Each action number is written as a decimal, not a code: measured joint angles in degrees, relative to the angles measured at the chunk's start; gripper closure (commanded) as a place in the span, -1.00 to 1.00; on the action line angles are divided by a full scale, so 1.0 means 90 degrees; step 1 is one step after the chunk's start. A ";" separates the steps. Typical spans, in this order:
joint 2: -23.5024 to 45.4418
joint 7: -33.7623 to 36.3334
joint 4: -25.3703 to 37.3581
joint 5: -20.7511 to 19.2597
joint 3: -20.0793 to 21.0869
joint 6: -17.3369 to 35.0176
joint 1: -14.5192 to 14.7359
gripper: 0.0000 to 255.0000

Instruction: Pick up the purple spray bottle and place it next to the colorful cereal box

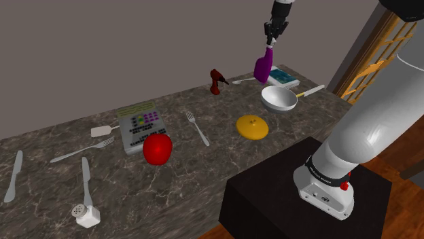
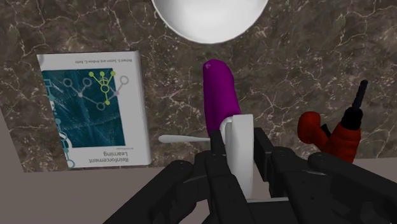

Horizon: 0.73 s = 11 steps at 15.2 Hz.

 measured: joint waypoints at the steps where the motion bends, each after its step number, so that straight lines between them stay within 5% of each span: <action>1: -0.0003 -0.0002 0.0082 -0.0002 -0.0002 -0.0085 -0.0002 1.00; 11: 0.0027 0.0004 0.0986 0.0008 -0.0011 -0.0962 -0.0010 1.00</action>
